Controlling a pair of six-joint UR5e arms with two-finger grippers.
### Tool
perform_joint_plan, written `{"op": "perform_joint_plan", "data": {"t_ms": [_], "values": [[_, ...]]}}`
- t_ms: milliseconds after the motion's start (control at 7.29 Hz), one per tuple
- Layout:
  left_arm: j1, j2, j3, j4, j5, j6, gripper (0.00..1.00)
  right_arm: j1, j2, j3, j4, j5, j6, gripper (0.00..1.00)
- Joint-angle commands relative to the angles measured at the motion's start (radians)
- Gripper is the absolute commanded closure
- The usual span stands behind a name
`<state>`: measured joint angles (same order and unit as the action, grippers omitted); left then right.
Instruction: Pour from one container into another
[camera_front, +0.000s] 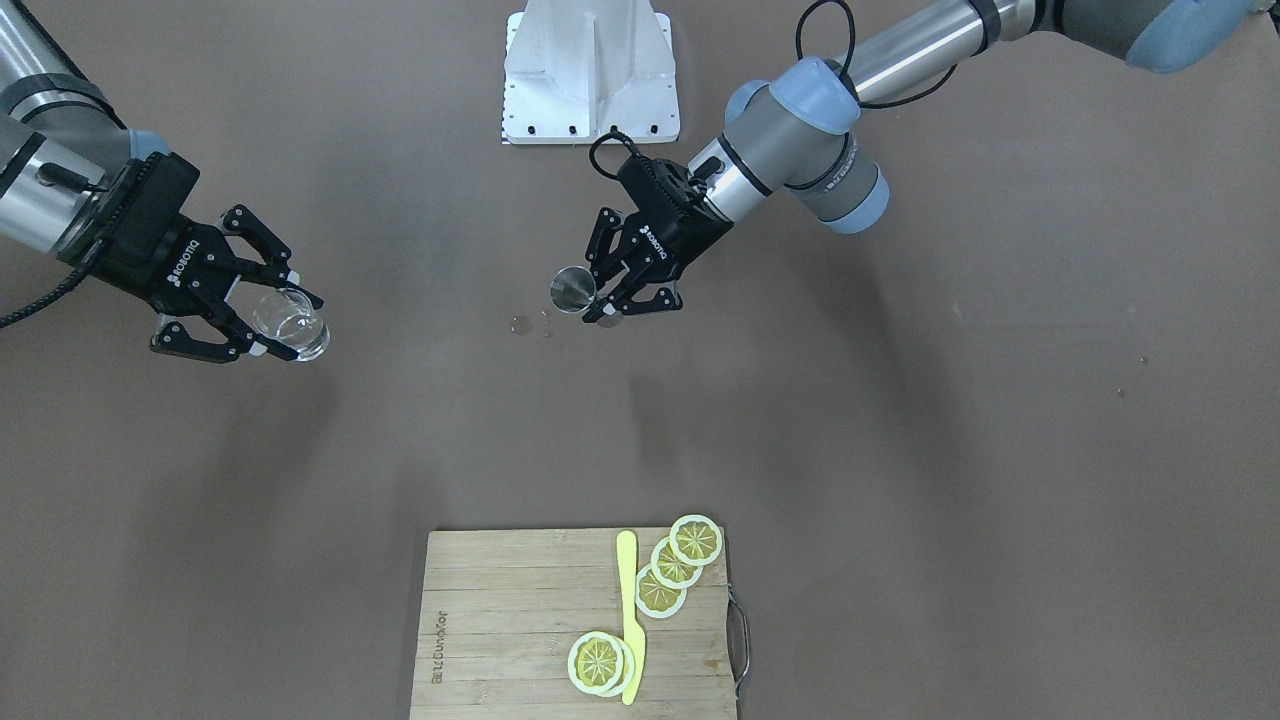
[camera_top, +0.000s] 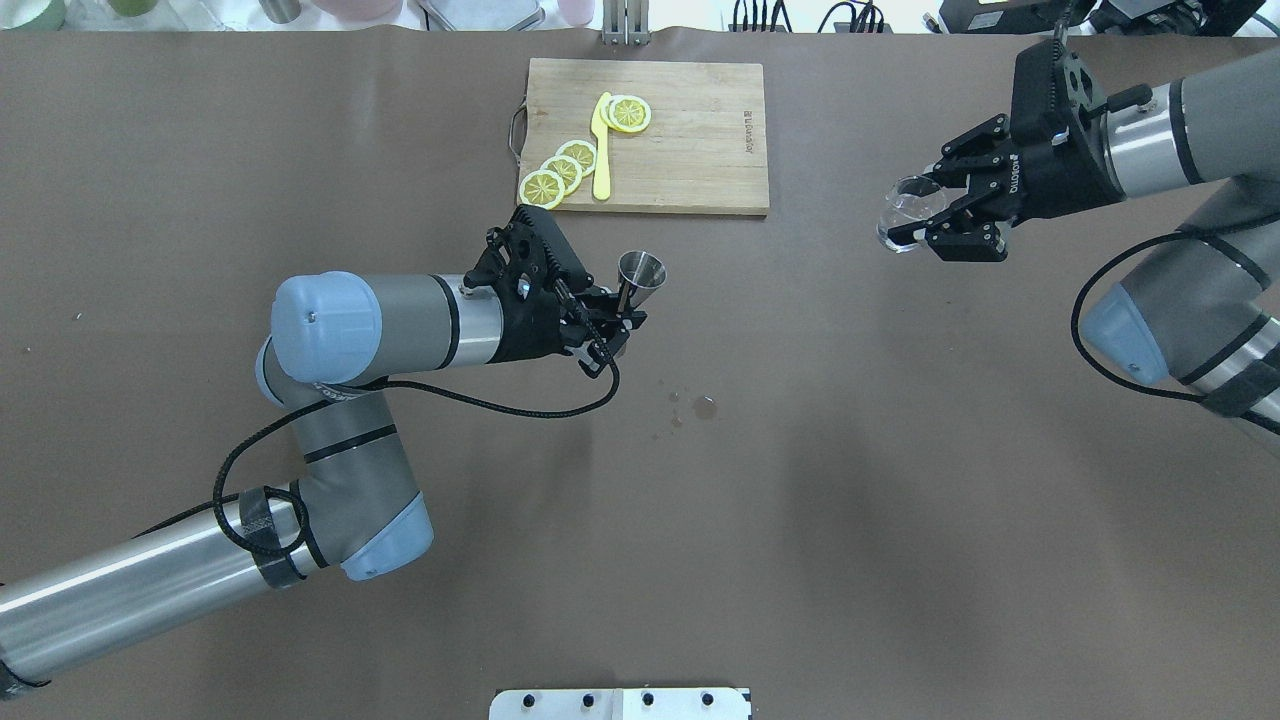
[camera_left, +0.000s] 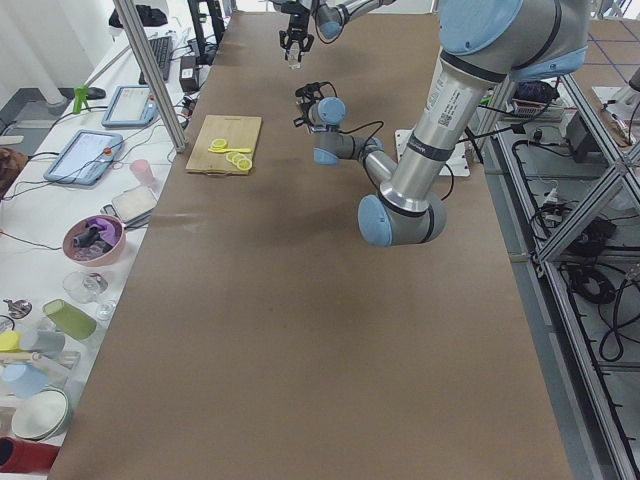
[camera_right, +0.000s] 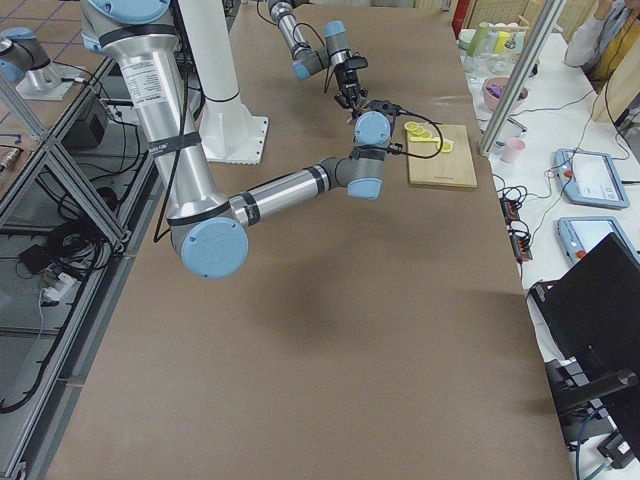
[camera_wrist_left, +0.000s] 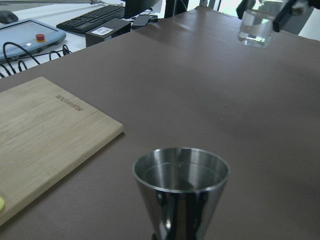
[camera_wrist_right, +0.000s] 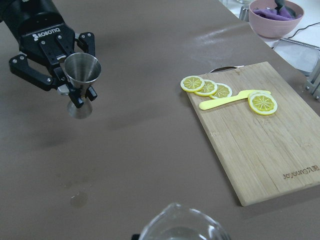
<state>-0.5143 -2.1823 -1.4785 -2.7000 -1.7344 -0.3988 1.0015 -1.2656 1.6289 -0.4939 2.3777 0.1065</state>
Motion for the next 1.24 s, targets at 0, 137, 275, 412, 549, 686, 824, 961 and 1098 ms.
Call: {"op": "perform_joint_plan", "data": {"t_ms": [0,137,275,412,549,686,824,961,1098], "values": [[0.013,0.006,0.001,-0.001,0.003,0.148,1.00,-0.006,-0.017,0.055,-0.084,-0.026,-0.115,1.00],[0.011,0.009,-0.006,-0.017,0.003,0.185,1.00,-0.006,-0.015,0.069,-0.116,-0.029,-0.140,1.00],[0.011,0.009,-0.008,-0.024,0.003,0.181,1.00,-0.009,-0.018,0.081,-0.117,-0.034,-0.154,1.00],[0.010,0.010,-0.008,-0.026,0.003,0.181,1.00,-0.012,-0.027,0.098,-0.121,-0.034,-0.171,1.00],[0.010,0.012,-0.008,-0.040,0.006,0.179,1.00,-0.024,-0.023,0.104,-0.123,-0.035,-0.186,1.00],[0.010,0.012,-0.006,-0.041,0.006,0.179,1.00,-0.038,-0.018,0.108,-0.123,-0.037,-0.211,1.00],[0.008,0.012,-0.008,-0.041,0.006,0.179,1.00,-0.059,-0.017,0.123,-0.140,-0.038,-0.247,1.00],[0.008,0.012,-0.006,-0.041,0.006,0.181,1.00,-0.084,-0.009,0.141,-0.167,-0.037,-0.278,1.00],[0.008,0.012,-0.005,-0.041,0.006,0.181,1.00,-0.105,-0.005,0.170,-0.210,-0.040,-0.324,1.00]]}}
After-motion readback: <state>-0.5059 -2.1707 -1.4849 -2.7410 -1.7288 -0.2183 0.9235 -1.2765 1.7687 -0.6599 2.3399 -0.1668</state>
